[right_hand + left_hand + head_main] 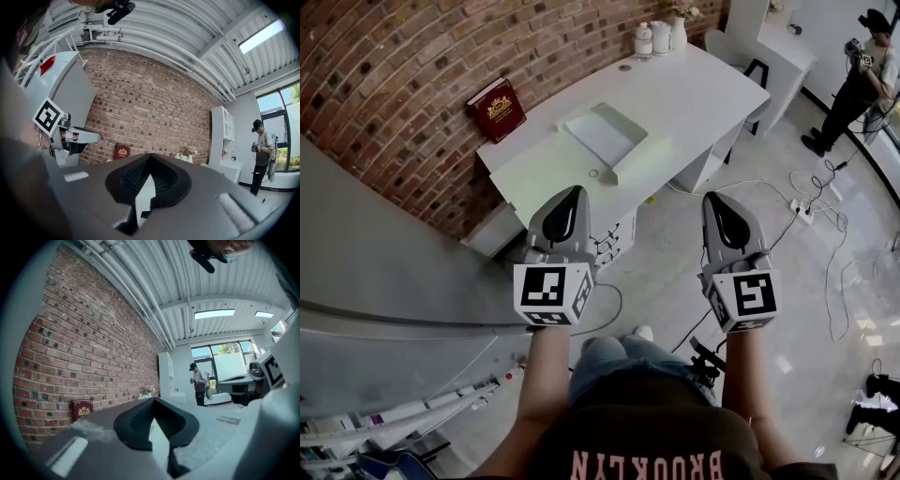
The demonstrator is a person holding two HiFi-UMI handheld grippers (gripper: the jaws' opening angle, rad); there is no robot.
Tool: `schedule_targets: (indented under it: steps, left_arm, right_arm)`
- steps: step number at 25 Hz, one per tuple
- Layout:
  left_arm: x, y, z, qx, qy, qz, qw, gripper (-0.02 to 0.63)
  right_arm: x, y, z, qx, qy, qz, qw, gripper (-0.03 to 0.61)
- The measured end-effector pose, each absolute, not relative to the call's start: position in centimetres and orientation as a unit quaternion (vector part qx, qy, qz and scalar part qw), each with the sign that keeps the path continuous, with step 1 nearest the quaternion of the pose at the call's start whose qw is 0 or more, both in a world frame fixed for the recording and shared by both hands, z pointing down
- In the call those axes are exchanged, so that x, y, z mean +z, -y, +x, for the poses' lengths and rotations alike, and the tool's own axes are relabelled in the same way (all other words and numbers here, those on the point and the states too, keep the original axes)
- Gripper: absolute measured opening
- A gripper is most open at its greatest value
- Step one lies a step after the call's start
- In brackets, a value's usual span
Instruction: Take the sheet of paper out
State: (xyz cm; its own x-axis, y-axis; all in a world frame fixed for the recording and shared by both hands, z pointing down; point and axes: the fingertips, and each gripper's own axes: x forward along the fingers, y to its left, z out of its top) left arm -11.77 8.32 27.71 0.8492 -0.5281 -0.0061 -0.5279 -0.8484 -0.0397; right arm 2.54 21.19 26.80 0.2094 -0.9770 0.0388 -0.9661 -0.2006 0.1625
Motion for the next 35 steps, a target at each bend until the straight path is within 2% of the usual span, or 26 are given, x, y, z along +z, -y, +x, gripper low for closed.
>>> schedule_targets:
  steps: [17, 35]
  left_arm:
    - [30.3, -0.9, -4.9, -0.016, -0.301, -0.953, 0.007, 0.0]
    - [36.5, 17.3, -0.4, -0.059, -0.389, -0.917, -0.066, 0.0]
  right_arm:
    - [28.9, -14.8, 10.3, -0.039, 0.638, 0.765, 0.079, -0.001]
    - [32.3, 6.4, 18.3, -0.011, 0.706, 0.697, 0.121, 0.0]
